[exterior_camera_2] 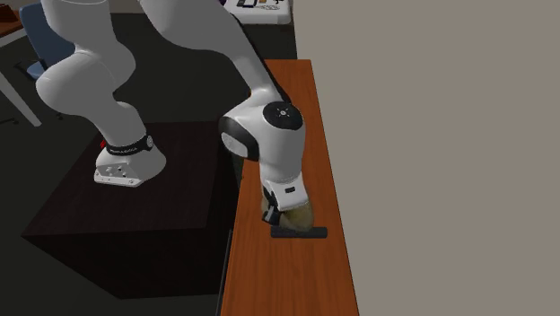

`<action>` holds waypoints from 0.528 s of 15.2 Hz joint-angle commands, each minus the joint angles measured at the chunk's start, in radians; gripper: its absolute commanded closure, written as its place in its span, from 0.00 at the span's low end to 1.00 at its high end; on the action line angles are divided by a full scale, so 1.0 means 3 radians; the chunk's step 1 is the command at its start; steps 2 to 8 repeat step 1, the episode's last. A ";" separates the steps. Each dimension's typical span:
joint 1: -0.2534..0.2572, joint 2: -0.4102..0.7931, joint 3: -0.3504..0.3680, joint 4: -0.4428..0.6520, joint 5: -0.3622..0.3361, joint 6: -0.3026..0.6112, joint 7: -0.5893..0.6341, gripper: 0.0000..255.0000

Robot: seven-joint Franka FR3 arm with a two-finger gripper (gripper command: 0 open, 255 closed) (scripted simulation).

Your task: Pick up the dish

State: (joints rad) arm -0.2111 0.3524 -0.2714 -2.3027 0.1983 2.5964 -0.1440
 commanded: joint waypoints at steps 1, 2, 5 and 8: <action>0.0008 -0.0024 -0.0008 -0.0004 -0.0012 -0.0018 0.0011 1.00; 0.0008 -0.0024 -0.0008 -0.0004 -0.0012 -0.0018 0.0011 1.00; 0.0008 -0.0024 -0.0008 -0.0004 -0.0012 -0.0018 0.0011 1.00; 0.0008 -0.0024 -0.0008 -0.0004 -0.0012 -0.0018 0.0011 1.00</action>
